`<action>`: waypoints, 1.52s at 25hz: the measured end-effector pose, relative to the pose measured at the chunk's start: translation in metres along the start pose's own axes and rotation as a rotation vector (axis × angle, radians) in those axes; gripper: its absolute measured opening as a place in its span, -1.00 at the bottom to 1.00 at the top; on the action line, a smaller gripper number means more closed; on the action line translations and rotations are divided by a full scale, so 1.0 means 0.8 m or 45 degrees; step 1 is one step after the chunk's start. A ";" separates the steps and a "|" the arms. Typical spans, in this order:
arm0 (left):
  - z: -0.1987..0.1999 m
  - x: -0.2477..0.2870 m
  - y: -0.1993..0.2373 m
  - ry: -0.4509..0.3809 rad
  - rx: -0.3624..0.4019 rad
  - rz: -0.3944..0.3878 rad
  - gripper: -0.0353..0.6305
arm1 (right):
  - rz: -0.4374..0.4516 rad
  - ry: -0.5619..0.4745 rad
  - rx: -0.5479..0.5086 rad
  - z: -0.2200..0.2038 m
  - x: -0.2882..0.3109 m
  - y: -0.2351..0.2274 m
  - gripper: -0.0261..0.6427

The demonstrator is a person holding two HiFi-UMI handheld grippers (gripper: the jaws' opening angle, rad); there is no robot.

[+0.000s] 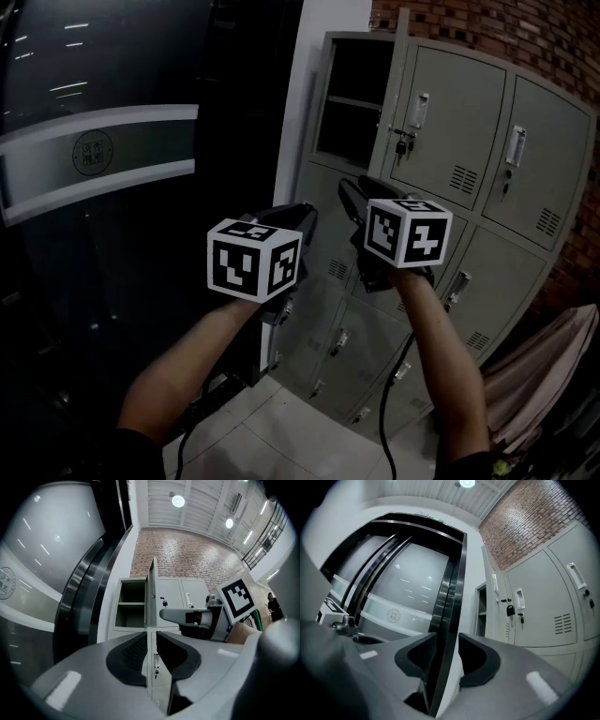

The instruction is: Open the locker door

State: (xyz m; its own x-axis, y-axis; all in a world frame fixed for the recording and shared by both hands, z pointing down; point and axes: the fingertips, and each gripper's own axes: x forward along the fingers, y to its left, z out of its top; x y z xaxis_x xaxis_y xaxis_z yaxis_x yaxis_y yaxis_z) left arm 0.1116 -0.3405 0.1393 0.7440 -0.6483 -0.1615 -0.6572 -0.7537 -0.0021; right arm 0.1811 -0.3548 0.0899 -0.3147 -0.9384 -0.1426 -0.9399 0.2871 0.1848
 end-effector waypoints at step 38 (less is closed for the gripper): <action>-0.147 -0.310 -0.172 0.071 0.153 -0.026 -0.88 | -0.184 0.036 0.058 -0.148 -0.321 0.271 -0.92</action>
State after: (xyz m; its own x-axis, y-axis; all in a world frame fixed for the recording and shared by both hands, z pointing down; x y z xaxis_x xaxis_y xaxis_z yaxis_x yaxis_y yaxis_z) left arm 0.0319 -0.0885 0.2957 0.7610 -0.6402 -0.1051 -0.6488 -0.7509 -0.1234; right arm 0.0741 -0.0742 0.2815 -0.1725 -0.9755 -0.1366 -0.9803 0.1565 0.1203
